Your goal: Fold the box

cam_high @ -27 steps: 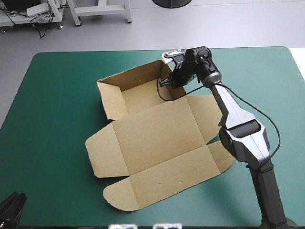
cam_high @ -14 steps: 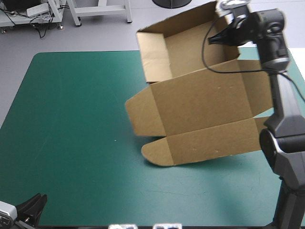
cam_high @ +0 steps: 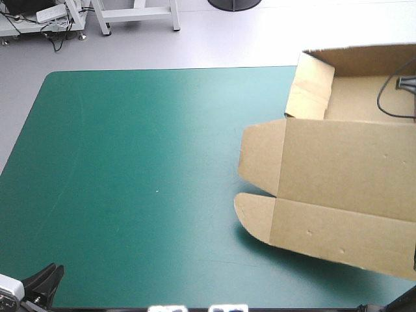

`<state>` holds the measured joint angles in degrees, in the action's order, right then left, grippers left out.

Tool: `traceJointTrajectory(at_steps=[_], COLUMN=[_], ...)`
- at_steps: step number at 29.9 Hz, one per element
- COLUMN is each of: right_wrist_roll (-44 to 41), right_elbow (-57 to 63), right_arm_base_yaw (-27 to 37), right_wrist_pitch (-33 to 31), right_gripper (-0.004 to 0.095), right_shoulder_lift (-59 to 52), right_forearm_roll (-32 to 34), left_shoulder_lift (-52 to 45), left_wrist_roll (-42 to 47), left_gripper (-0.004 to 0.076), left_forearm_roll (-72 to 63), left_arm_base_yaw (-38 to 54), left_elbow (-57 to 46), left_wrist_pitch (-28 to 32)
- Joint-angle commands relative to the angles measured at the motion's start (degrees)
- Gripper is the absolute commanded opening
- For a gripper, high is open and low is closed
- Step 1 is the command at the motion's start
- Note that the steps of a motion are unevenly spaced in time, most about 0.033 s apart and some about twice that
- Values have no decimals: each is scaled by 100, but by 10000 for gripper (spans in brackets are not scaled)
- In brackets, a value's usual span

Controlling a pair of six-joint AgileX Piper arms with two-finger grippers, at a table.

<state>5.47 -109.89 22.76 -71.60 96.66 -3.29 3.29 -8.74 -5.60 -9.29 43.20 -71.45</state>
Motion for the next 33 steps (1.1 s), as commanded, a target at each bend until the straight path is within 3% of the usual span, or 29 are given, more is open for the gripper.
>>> traceJointTrajectory(at_steps=[1,11,20,28,33], right_wrist_roll=[164,701,1210,1547,1362], right_elbow=[948,3698,3858,3827,3518], right_arm_base_yaw=[379,443,443,443,443], right_wrist_pitch=[248,2553,2523,2407,2110], right_gripper=[-13,-13,16,373,409], right_shoulder_lift=[-364,-181,310,253,239], right_forearm_roll=[-320,-757,-679,-247,-446], left_shoulder_lift=[124,124,124,137,137], left_wrist_roll=[-25,-25,-12,12,12], left_gripper=[72,71,71,62,62], left_forearm_roll=[-46,-111,-111,-111,-99], left_arm_base_yaw=[-33,-33,-33,-33,-33], left_elbow=[97,97,97,97,97], left_wrist_pitch=[381,359,370,359,322])
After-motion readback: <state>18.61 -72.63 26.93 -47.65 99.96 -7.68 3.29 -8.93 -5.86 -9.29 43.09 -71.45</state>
